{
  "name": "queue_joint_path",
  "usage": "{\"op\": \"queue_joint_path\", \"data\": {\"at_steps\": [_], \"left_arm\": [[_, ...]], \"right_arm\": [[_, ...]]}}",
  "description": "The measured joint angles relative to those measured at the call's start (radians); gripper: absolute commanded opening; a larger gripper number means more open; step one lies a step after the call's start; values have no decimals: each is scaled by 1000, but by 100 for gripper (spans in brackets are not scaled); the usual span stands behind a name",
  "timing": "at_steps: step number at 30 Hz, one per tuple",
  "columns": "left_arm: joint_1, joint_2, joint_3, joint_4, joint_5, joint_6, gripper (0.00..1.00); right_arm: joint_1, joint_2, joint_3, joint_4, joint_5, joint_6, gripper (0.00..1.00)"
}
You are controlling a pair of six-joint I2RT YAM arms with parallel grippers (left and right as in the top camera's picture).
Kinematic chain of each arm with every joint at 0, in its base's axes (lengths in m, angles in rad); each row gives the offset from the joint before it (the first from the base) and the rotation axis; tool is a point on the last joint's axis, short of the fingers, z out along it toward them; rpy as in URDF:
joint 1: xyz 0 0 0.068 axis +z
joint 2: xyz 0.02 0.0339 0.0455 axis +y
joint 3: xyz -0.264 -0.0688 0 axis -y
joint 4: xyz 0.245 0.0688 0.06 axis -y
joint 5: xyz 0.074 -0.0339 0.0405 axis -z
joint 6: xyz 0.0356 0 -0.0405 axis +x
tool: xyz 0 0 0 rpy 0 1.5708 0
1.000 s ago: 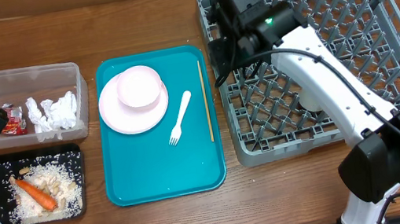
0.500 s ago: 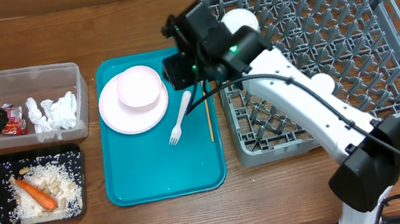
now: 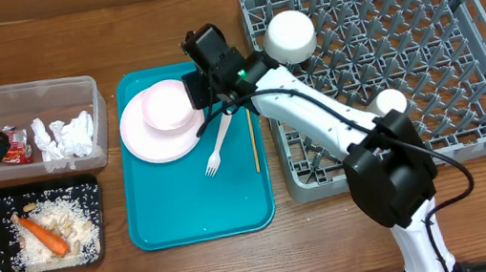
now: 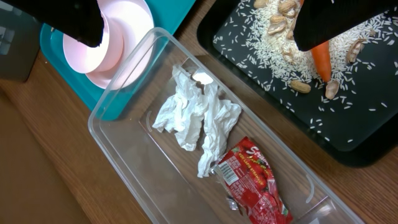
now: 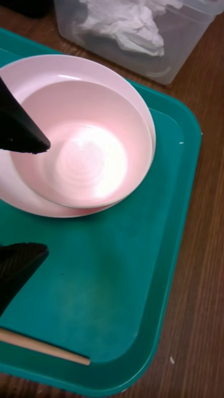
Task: Sort waste into correct bins and load items into the dishwasher rack
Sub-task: 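Lower the right gripper and grasp the pink bowl's rim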
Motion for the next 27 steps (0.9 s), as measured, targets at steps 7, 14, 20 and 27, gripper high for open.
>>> {"op": "queue_joint_path", "data": {"at_steps": [7,14,20,27], "left_arm": [[0,0,0,0,0,0,100],[0,0,0,0,0,0,100],[0,0,0,0,0,0,100],[0,0,0,0,0,0,100]], "right_arm": [[0,42,0,91,6,0,50],[0,131,0,135,6,-1,44],[0,150,0,144,5,-1,32],[2,150,0,139,3,0,33]]}}
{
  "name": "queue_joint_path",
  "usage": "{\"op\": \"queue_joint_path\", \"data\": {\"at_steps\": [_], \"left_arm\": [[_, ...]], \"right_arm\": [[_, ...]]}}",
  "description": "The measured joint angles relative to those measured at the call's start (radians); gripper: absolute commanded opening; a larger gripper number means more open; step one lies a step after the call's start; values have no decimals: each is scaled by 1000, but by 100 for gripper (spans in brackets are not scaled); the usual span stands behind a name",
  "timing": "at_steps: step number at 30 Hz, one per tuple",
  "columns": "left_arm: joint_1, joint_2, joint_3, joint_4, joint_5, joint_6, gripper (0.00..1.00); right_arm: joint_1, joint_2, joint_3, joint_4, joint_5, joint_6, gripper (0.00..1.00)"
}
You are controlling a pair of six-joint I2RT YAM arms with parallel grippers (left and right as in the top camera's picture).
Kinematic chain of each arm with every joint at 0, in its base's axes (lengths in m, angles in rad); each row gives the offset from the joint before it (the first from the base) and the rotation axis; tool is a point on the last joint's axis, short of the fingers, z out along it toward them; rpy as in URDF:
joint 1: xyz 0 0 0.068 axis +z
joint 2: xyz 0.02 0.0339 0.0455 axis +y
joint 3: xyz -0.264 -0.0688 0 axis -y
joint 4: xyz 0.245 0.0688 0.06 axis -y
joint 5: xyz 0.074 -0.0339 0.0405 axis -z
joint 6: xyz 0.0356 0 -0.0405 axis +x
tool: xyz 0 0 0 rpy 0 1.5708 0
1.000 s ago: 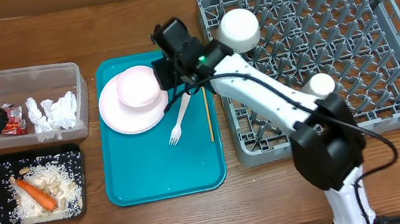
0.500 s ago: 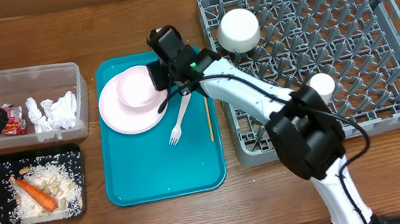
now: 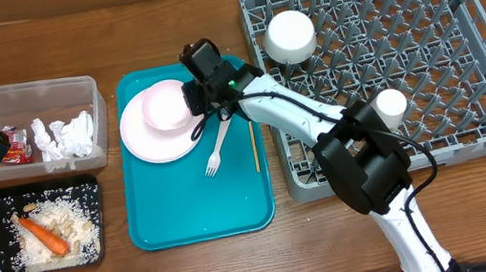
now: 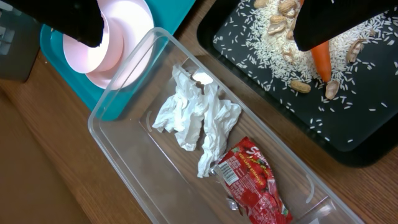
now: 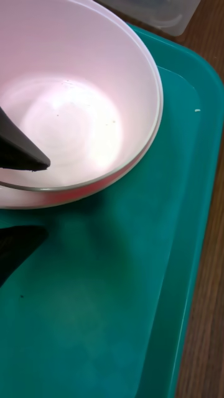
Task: Sort waste into correct bins and load items into the dishwasher rack
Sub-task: 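Lower the right gripper and grasp the pink bowl's rim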
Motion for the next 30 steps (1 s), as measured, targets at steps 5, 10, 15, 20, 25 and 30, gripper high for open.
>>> {"op": "queue_joint_path", "data": {"at_steps": [5,10,15,20,25,30], "left_arm": [[0,0,0,0,0,0,100],[0,0,0,0,0,0,100],[0,0,0,0,0,0,100],[0,0,0,0,0,0,100],[0,0,0,0,0,0,100],[0,0,0,0,0,0,100]], "right_arm": [[13,0,0,0,0,0,33],[20,0,0,1,0,0,31],[20,0,0,0,0,0,25],[20,0,0,-3,1,-1,18],[20,0,0,-4,3,0,14],[20,0,0,0,20,0,7]]}}
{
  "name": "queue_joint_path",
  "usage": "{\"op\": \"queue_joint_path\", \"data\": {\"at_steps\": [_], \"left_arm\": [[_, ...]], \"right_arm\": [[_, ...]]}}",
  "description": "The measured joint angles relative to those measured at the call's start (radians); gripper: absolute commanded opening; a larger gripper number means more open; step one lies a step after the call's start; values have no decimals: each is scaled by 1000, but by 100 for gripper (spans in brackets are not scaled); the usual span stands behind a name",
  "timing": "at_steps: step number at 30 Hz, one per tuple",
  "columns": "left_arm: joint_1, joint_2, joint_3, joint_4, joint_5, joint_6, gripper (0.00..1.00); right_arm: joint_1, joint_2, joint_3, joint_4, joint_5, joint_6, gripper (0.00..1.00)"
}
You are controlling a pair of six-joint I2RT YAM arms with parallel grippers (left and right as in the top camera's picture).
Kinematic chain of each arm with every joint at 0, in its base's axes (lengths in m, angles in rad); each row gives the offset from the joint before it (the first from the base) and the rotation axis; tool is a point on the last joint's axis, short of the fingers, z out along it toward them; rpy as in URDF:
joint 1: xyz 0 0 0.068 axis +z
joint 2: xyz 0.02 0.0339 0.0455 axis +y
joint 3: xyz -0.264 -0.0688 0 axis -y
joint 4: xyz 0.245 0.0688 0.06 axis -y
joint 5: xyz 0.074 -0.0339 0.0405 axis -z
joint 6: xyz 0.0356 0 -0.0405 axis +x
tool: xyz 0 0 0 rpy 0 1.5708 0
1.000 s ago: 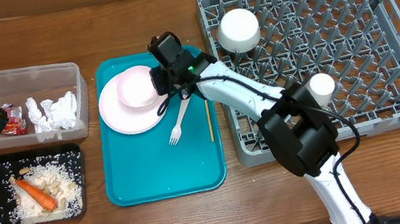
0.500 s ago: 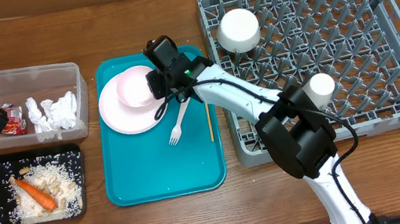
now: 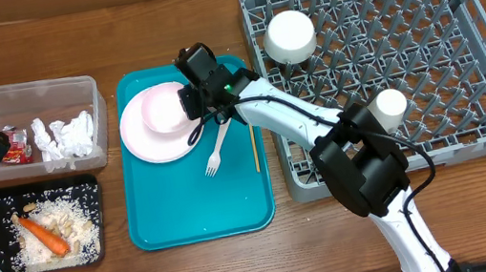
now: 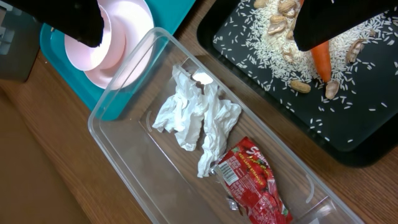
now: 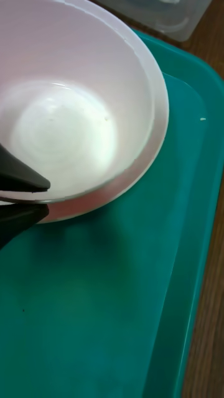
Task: Sort waste into correct bins and load items into the dishwasher rack
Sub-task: 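Lower the right gripper and grasp the pink bowl's rim, then lift the pink bowl off the white plate with the right gripper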
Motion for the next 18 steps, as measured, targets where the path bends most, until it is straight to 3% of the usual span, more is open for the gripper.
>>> {"op": "queue_joint_path", "data": {"at_steps": [18], "left_arm": [[0,0,0,0,0,0,100]], "right_arm": [[0,0,0,3,10,-3,4]]}}
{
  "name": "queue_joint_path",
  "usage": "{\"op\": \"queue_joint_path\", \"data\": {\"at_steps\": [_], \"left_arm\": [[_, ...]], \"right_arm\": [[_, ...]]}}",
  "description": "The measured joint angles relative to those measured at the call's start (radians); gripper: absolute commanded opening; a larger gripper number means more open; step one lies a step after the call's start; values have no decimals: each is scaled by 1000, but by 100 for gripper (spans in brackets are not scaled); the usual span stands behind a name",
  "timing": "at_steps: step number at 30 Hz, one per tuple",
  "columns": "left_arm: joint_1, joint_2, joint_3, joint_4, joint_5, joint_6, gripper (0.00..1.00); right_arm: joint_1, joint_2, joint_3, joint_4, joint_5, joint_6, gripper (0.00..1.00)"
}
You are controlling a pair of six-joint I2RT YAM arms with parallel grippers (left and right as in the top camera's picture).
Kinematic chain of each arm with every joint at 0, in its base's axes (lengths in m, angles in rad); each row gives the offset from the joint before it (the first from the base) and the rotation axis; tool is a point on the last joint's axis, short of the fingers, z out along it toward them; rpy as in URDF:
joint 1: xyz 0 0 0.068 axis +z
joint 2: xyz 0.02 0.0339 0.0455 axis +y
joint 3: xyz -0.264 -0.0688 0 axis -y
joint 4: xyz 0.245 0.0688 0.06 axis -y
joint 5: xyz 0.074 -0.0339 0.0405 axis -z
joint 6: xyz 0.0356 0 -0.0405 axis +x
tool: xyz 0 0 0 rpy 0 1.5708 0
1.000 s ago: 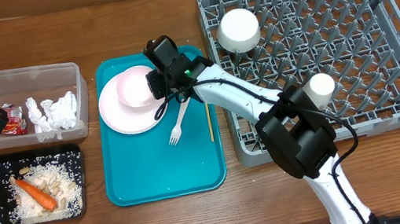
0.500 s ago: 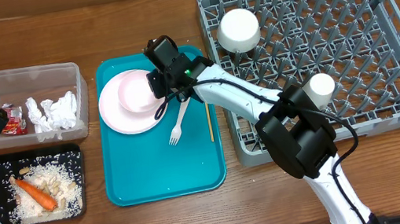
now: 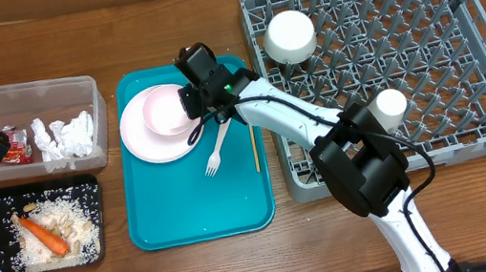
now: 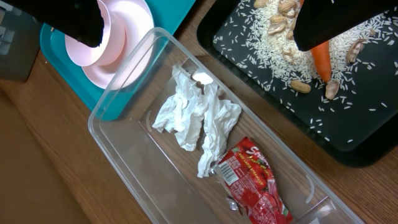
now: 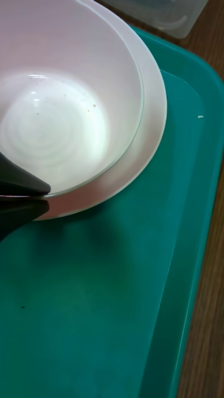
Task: Sort waste into correct bins and load items into the dishwasher rack
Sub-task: 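Lift the pink bowl off the white plate with the right gripper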
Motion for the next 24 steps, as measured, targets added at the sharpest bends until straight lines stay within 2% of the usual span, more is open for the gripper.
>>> {"op": "queue_joint_path", "data": {"at_steps": [5,7,10,15,20,24], "left_arm": [[0,0,0,0,0,0,100],[0,0,0,0,0,0,100],[0,0,0,0,0,0,100],[0,0,0,0,0,0,100],[0,0,0,0,0,0,100],[0,0,0,0,0,0,100]], "right_arm": [[0,0,8,-20,4,-15,5],[0,0,13,-29,5,-18,15],[0,0,17,-54,6,-24,21],[0,0,18,-98,6,-24,20],[0,0,18,-137,6,-25,8],[0,0,18,-132,5,-22,4]]}}
